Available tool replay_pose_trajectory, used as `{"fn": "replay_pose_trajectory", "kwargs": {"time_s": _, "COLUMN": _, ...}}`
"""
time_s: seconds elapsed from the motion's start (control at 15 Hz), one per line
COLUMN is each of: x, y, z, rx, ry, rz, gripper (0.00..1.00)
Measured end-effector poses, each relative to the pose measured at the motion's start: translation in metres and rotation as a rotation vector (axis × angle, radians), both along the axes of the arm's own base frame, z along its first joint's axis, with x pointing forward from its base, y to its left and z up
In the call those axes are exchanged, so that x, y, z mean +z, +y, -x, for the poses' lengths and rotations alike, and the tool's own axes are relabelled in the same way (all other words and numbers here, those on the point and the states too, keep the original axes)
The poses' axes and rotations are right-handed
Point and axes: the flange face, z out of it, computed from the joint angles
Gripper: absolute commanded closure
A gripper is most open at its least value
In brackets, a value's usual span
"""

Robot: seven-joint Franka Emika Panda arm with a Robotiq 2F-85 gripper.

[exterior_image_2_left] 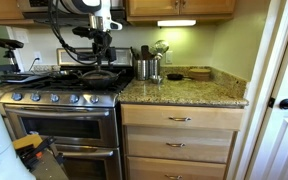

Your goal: Open the top most drawer of the bottom cabinet.

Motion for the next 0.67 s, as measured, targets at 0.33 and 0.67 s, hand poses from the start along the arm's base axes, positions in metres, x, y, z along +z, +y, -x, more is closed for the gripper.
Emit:
{"fn": "replay_pose_trajectory", "kwargs": {"time_s": 0.33, "x": -0.015, "y": -0.091, "z": -0.03, "rx": -0.23, "ry": -0.049, "rz": 0.005, "gripper": 0.0}}
{"fn": "replay_pose_trajectory", "kwargs": {"time_s": 0.67, "x": -0.055, "y": -0.151, "z": -0.053, "rx": -0.453, "ry": -0.071, "rz": 0.019, "gripper": 0.0}}
